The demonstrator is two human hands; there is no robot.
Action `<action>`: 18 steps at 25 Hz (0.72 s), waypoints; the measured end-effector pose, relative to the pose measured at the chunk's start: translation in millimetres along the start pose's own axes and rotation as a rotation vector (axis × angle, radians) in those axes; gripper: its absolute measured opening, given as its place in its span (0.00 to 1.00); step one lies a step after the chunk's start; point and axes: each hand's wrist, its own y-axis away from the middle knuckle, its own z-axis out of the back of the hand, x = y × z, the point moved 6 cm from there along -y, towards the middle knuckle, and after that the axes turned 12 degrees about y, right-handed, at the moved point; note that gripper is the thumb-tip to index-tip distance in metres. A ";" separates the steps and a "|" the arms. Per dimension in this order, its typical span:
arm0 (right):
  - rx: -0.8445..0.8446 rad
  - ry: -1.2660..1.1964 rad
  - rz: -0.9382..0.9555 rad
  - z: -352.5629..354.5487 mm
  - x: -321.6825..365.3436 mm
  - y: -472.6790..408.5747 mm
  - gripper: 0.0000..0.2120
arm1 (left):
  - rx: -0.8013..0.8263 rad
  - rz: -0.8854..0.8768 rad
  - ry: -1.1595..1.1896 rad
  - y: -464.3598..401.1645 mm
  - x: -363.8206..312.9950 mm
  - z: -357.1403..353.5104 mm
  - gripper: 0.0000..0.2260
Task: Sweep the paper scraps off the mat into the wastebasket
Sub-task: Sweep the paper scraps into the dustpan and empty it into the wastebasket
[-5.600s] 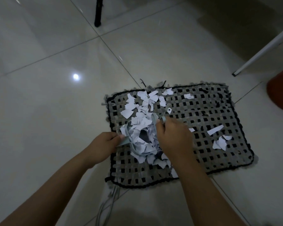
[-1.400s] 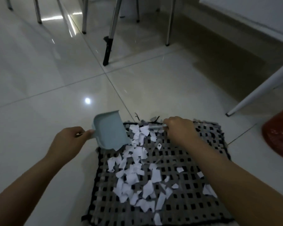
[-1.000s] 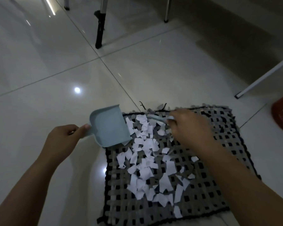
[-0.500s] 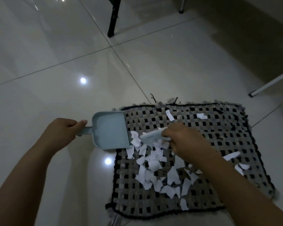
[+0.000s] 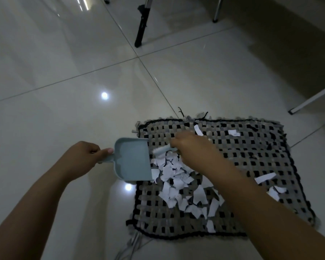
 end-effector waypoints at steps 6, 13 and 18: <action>0.046 -0.086 -0.006 -11.3 -23.3 69.4 0.14 | 0.008 -0.046 -0.043 12.5 -3.7 -18.5 0.23; -0.190 0.016 -0.447 20.0 -97.3 24.0 0.07 | -0.009 -0.110 -0.072 22.2 -6.1 -27.1 0.22; -0.092 -0.019 -0.402 -0.5 -80.5 29.8 0.06 | 0.027 -0.157 -0.087 24.6 -8.0 -47.2 0.22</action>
